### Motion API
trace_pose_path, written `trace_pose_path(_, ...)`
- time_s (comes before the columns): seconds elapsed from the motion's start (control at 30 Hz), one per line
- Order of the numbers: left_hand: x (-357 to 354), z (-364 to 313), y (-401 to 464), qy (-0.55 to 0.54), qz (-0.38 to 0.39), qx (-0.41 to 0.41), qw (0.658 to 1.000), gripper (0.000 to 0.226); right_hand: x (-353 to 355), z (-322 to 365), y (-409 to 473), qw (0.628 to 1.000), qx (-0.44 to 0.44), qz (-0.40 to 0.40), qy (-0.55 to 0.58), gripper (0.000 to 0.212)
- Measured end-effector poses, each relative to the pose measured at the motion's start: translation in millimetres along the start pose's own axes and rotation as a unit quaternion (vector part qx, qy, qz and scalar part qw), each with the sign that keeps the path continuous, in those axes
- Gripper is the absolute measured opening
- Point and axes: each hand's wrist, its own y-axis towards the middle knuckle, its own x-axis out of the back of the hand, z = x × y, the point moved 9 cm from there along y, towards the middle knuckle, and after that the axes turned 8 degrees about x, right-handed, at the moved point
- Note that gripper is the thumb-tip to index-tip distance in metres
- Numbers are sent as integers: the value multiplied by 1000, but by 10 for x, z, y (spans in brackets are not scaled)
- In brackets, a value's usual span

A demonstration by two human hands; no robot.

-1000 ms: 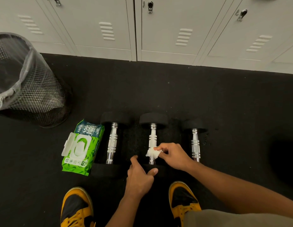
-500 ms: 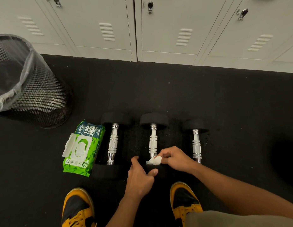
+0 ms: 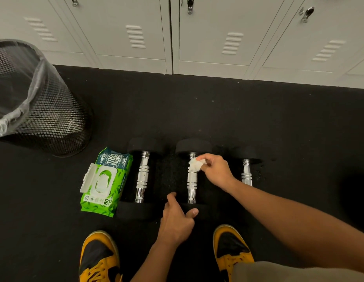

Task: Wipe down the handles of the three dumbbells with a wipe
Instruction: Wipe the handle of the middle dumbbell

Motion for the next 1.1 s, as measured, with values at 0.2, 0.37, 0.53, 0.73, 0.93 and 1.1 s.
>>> trace_pose_path(0.2, 13, 0, 33, 4, 9, 1, 1000, 79, -85, -45, 3, 1000, -10, 9, 14, 21)
trace_pose_path(0.37, 20, -12, 17, 6, 1, -3, 1000, 76, -132, -95, -159, 998, -6, 53, 34, 22)
trace_pose_path(0.53, 29, 10, 25, 0, 2, 2, 1000, 77, -257, -225, -378, 995, -24, 76, 65, 29)
trace_pose_path(0.73, 18, 6, 30, -1, 0, 3, 1000, 76, -334, -299, -532, 992, -23, 102, 77, 30)
trace_pose_path(0.93, 30, 22, 44, -6, 4, 3, 1000, 76, -470, -323, -644, 983, -30, 176, 53, 17)
trace_pose_path(1.1, 37, 27, 52, -8, 7, -2, 1000, 75, -474, -373, -602, 980, -49, 185, 60, 14)
